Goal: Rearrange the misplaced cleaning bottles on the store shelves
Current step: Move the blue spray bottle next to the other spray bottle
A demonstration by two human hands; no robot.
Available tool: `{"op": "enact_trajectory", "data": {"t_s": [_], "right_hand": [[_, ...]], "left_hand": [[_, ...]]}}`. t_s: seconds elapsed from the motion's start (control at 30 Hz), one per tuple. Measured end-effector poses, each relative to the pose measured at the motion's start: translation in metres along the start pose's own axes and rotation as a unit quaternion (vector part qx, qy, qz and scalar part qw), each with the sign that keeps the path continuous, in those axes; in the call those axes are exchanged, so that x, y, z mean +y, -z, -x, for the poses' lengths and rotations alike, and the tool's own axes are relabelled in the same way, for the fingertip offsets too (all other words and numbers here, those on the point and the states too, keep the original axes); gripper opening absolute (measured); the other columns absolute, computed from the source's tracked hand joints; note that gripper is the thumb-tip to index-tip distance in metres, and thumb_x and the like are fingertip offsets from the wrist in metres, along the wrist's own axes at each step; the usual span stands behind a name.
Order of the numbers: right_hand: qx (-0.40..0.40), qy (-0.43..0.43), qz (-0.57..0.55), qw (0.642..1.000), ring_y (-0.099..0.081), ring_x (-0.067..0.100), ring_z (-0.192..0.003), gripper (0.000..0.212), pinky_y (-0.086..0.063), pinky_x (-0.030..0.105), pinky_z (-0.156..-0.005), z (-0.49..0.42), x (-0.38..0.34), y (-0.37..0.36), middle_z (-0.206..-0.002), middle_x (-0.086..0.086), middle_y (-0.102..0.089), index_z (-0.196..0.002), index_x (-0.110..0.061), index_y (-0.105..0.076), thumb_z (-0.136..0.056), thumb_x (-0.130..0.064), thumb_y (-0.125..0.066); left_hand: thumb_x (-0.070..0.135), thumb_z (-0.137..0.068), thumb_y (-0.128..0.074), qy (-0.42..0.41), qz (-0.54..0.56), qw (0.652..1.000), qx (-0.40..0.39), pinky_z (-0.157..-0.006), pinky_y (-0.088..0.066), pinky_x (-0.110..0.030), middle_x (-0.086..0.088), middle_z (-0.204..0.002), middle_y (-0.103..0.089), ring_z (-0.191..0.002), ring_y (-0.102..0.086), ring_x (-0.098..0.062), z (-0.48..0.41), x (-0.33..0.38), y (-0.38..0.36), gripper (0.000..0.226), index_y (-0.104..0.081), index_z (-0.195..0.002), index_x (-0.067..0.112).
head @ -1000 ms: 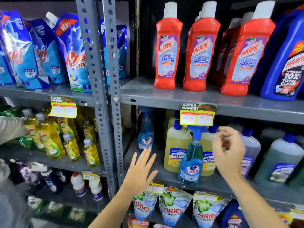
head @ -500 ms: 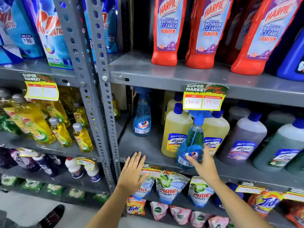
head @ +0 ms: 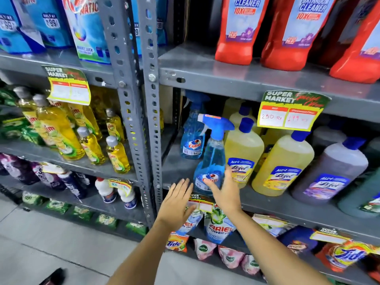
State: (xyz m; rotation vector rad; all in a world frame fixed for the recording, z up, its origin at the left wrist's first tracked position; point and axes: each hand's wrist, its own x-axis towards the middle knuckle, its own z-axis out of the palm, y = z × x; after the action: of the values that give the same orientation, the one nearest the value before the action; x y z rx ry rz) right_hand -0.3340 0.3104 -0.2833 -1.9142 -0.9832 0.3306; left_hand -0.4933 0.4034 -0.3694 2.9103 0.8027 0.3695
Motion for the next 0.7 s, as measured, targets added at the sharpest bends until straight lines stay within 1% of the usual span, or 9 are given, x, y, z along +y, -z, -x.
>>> {"op": "enact_trajectory", "data": {"t_s": [0.03,0.07,0.13,0.2,0.3,0.43,0.57,0.63,0.7], "right_hand": [[0.000,0.000,-0.001,1.000,-0.065,0.018,-0.107,0.066,-0.043,0.010,-0.075,-0.004,-0.004,-0.002,-0.121,0.001,-0.066,-0.138,-0.013,-0.041,-0.085,-0.030,-0.076],[-0.002,-0.002,0.003,1.000,-0.064,0.019,-0.109,0.068,-0.042,0.012,-0.076,-0.007,-0.007,-0.004,-0.123,0.003,-0.065,-0.140,-0.012,-0.038,-0.086,-0.030,-0.075],[0.002,-0.003,0.011,1.000,-0.065,0.022,-0.110,0.070,-0.044,0.018,-0.078,-0.012,-0.010,-0.007,-0.124,0.005,-0.066,-0.141,-0.012,-0.037,-0.086,-0.031,-0.075],[0.009,-0.004,0.026,1.000,-0.067,0.026,-0.106,0.066,-0.048,0.023,-0.076,-0.018,-0.009,-0.011,-0.121,0.008,-0.067,-0.135,-0.013,-0.039,-0.084,-0.032,-0.076],[0.008,-0.004,0.024,1.000,-0.067,0.027,-0.108,0.065,-0.052,0.027,-0.078,-0.026,-0.014,-0.020,-0.122,0.009,-0.067,-0.134,-0.012,-0.040,-0.084,-0.030,-0.077],[-0.024,-0.014,0.024,0.999,-0.066,0.028,-0.113,0.067,-0.047,0.024,-0.079,-0.040,-0.029,-0.032,-0.128,0.010,-0.066,-0.137,-0.012,-0.038,-0.083,-0.025,-0.078],[-0.067,-0.026,0.017,0.997,-0.063,0.028,-0.118,0.068,-0.053,0.034,-0.088,-0.054,-0.038,-0.040,-0.133,0.011,-0.063,-0.135,-0.012,-0.038,-0.083,-0.024,-0.078],[-0.089,-0.027,0.023,0.995,-0.062,0.028,-0.119,0.067,-0.053,0.032,-0.087,-0.058,-0.040,-0.041,-0.134,0.011,-0.061,-0.133,-0.011,-0.037,-0.083,-0.024,-0.079],[-0.102,-0.026,0.029,0.994,-0.062,0.026,-0.120,0.071,-0.050,0.029,-0.086,-0.063,-0.044,-0.036,-0.134,0.010,-0.061,-0.131,-0.011,-0.039,-0.078,-0.027,-0.083]], "left_hand": [[0.057,-0.103,-0.020,0.000,0.002,1.000,0.002,-0.117,-0.004,-0.039,-0.014,-0.158,-0.027,-0.147,-0.018,-0.026,-0.001,0.001,0.001,0.073,-0.029,-0.151,0.003],[0.057,-0.103,-0.020,-0.002,-0.002,1.000,0.010,-0.117,-0.004,-0.039,-0.014,-0.157,-0.026,-0.147,-0.018,-0.026,-0.001,0.000,0.000,0.074,-0.028,-0.150,0.001],[0.056,-0.104,-0.023,-0.012,-0.011,1.000,0.016,-0.117,-0.004,-0.038,-0.013,-0.158,-0.025,-0.147,-0.017,-0.024,-0.001,-0.001,-0.001,0.072,-0.027,-0.151,0.002],[0.053,-0.104,-0.027,-0.021,-0.023,0.999,0.013,-0.117,-0.004,-0.038,-0.011,-0.159,-0.024,-0.147,-0.014,-0.023,0.000,-0.006,-0.002,0.068,-0.025,-0.152,0.005],[0.054,-0.104,-0.022,-0.033,-0.019,0.999,0.007,-0.117,-0.006,-0.039,-0.009,-0.160,-0.019,-0.148,-0.011,-0.022,0.003,-0.011,-0.003,0.068,-0.023,-0.153,0.007],[0.055,-0.104,-0.023,-0.027,-0.024,0.999,0.010,-0.117,-0.005,-0.039,-0.009,-0.160,-0.018,-0.148,-0.012,-0.023,0.003,-0.011,-0.004,0.069,-0.022,-0.153,0.007],[0.054,-0.103,-0.026,-0.023,-0.036,0.999,0.003,-0.117,-0.002,-0.039,-0.009,-0.161,-0.016,-0.148,-0.008,-0.023,0.003,-0.011,-0.005,0.070,-0.019,-0.154,0.008],[0.054,-0.103,-0.025,-0.020,-0.041,0.999,0.000,-0.117,-0.001,-0.039,-0.008,-0.161,-0.015,-0.149,-0.007,-0.023,0.003,-0.010,-0.005,0.069,-0.018,-0.154,0.008],[0.055,-0.103,-0.021,-0.018,-0.042,0.999,0.001,-0.118,0.001,-0.038,-0.007,-0.161,-0.012,-0.149,-0.004,-0.022,0.003,-0.010,-0.004,0.070,-0.016,-0.155,0.009]]}}
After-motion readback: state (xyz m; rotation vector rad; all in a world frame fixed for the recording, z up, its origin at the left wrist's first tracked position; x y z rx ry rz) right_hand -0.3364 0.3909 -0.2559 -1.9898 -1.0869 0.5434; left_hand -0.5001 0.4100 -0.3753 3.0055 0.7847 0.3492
